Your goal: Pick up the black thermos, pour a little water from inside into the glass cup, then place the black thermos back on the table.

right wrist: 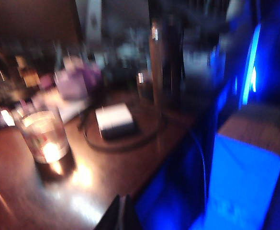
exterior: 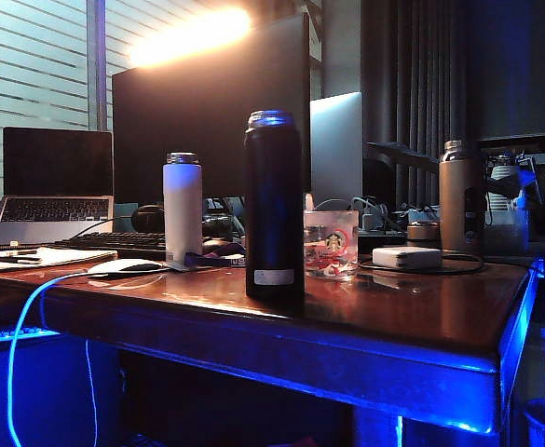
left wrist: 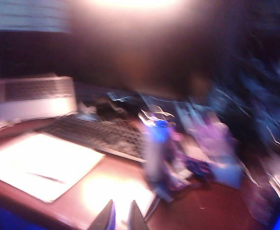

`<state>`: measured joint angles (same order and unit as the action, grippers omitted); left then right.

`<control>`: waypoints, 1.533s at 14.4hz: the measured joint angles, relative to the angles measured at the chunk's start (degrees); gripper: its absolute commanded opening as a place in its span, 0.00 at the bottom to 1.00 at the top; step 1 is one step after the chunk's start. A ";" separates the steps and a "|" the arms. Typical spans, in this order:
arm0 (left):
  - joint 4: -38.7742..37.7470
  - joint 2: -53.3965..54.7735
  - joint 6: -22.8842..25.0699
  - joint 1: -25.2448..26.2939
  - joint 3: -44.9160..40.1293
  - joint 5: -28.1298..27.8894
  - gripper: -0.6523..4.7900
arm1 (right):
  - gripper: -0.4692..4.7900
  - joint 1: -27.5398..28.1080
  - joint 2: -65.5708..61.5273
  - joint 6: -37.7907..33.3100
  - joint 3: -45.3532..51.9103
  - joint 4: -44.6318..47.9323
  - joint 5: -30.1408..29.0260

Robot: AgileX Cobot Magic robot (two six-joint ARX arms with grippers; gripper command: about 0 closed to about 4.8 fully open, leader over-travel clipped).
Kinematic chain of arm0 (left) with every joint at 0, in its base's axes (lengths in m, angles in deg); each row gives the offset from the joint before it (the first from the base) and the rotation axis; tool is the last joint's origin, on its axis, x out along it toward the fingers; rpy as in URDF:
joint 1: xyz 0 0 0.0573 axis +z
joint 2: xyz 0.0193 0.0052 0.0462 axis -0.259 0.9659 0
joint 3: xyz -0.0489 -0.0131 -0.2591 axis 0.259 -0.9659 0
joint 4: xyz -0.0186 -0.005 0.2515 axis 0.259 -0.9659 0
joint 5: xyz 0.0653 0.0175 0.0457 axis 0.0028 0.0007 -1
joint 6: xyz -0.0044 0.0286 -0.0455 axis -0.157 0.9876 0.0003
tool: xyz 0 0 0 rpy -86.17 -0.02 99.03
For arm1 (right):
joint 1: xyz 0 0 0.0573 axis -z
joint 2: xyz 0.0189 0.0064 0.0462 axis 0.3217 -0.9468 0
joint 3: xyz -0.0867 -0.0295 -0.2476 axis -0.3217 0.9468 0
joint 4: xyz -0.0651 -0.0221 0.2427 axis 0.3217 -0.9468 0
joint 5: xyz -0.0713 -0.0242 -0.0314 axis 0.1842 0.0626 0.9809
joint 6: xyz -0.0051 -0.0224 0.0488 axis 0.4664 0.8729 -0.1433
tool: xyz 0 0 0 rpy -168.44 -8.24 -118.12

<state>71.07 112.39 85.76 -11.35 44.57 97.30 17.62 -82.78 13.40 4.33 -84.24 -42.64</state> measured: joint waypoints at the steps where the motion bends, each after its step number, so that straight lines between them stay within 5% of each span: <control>1: -8.41 5.79 3.39 -0.02 7.41 5.31 0.22 | 0.09 0.00 -4.72 0.02 -2.21 -0.33 0.00; 4: -26.14 16.57 11.37 -0.04 20.85 17.79 0.22 | 0.09 -0.02 -17.20 0.02 -7.98 -1.03 -4.72; 8: -33.33 16.59 14.34 0.00 25.42 24.30 0.22 | 0.09 -0.09 -31.23 4.26 -14.82 -2.86 -7.37; 16: -35.76 16.61 14.75 -0.11 27.87 24.20 0.22 | 0.09 -2.21 -46.73 6.69 -16.57 16.63 -17.81; 18: -35.76 16.61 14.75 -0.09 27.87 24.00 0.22 | 0.09 -2.45 -50.60 1.70 -16.57 22.91 -17.90; 22: -35.43 16.61 14.75 -0.52 27.87 24.00 0.22 | 0.26 -2.89 -62.25 5.79 -16.68 37.38 -18.01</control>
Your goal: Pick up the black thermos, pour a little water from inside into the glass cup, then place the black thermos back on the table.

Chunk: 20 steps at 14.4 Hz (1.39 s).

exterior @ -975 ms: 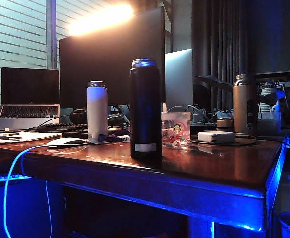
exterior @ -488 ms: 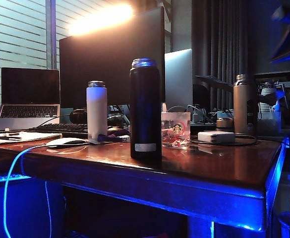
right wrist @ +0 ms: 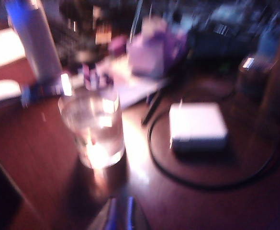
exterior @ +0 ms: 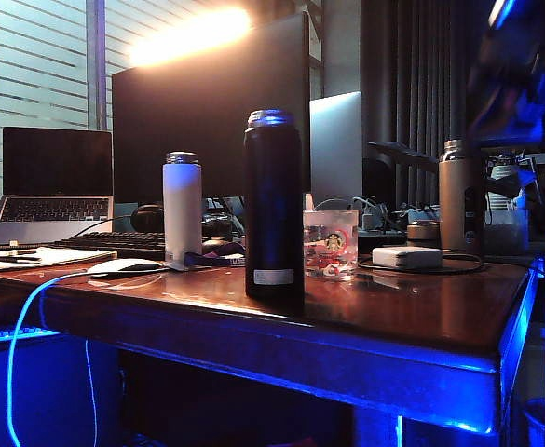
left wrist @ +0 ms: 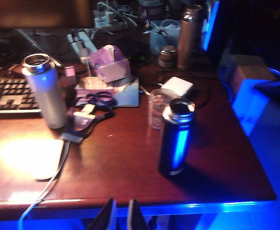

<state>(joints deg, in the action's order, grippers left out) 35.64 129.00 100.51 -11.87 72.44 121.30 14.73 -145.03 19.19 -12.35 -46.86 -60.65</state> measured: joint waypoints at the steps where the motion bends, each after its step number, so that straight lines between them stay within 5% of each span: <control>1: 0.00 0.00 0.00 -0.04 0.00 0.02 0.22 | 0.62 -0.04 -2.78 0.44 0.02 1.40 -0.48; 2: 0.02 0.00 0.00 0.00 0.00 0.00 0.22 | 1.00 -0.07 -5.42 0.59 0.02 3.30 -3.19; 5: 0.02 0.00 0.00 -0.02 0.00 0.02 0.22 | 1.00 -4.59 -7.85 0.24 0.09 3.87 -9.01; 11: 0.02 0.00 0.00 -0.02 0.00 0.02 0.22 | 1.00 -12.52 -7.87 0.39 0.07 7.39 -8.48; 17: 0.02 0.00 0.00 -0.37 0.00 0.02 0.22 | 1.00 -19.19 -16.52 -0.02 0.02 19.41 -5.01; 20: 0.02 0.00 0.00 -0.37 0.00 0.02 0.22 | 1.00 -23.71 -22.82 -1.88 0.04 25.59 2.47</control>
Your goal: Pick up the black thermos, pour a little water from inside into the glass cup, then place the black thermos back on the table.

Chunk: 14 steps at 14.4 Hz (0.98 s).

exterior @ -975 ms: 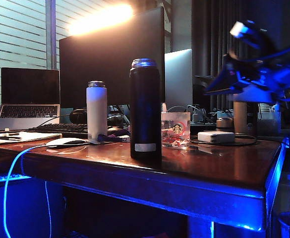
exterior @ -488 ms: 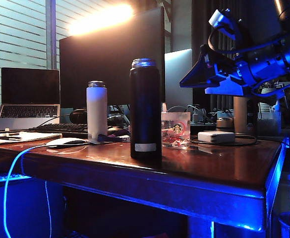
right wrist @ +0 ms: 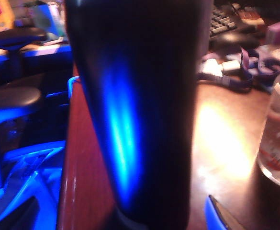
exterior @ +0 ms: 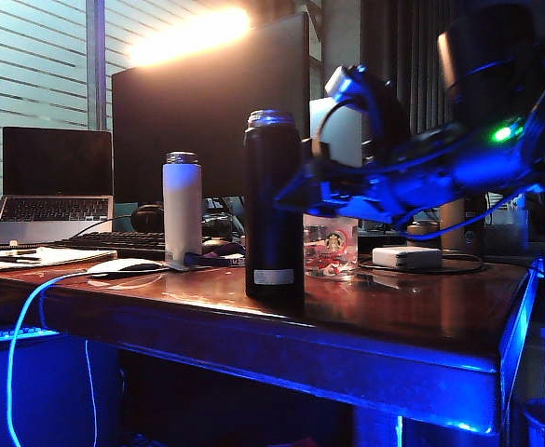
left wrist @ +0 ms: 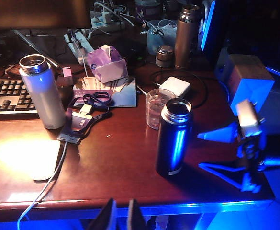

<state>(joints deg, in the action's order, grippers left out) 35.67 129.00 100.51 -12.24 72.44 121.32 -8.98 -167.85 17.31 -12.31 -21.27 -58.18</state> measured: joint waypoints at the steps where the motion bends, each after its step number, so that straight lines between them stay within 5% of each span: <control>1: 0.00 0.00 0.00 0.02 0.00 0.00 0.22 | 1.00 -0.59 -1.38 -0.87 -0.09 3.28 1.84; 14: 0.00 0.00 0.00 0.00 0.00 0.02 0.22 | 1.00 -1.20 -8.96 -2.16 -12.26 0.59 2.54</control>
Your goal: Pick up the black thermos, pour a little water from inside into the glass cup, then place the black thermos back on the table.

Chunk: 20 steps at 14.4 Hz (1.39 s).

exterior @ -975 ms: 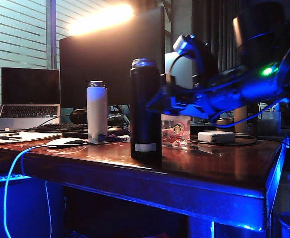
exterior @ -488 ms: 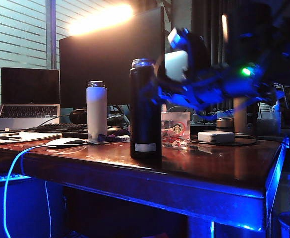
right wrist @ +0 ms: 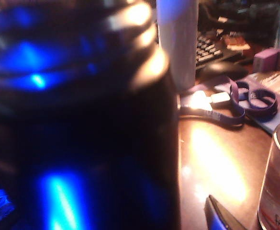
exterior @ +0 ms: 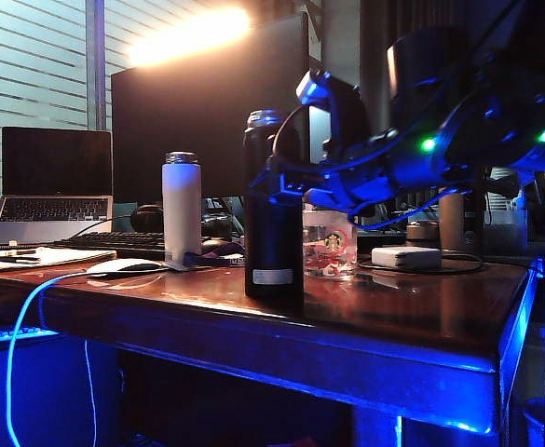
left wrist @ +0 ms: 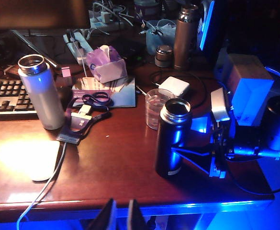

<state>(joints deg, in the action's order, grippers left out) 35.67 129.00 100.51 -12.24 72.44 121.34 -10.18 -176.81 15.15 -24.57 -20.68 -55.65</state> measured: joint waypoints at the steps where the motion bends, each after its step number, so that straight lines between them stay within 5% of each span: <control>1: 0.00 0.00 0.00 0.02 0.00 0.00 0.22 | 1.00 0.00 -0.63 -0.02 -0.59 0.00 0.02; 14: 0.00 0.00 0.00 0.02 0.00 0.00 0.22 | 1.00 -0.37 -5.01 2.01 -1.64 1.16 0.04; 20: 0.00 0.00 0.00 0.02 0.00 0.00 0.22 | 1.00 -4.37 -5.70 2.84 -4.20 1.62 9.94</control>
<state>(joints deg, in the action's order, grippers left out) 35.67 129.00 100.51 -12.22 72.44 121.34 -14.55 -182.52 17.99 -28.76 -19.06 -45.70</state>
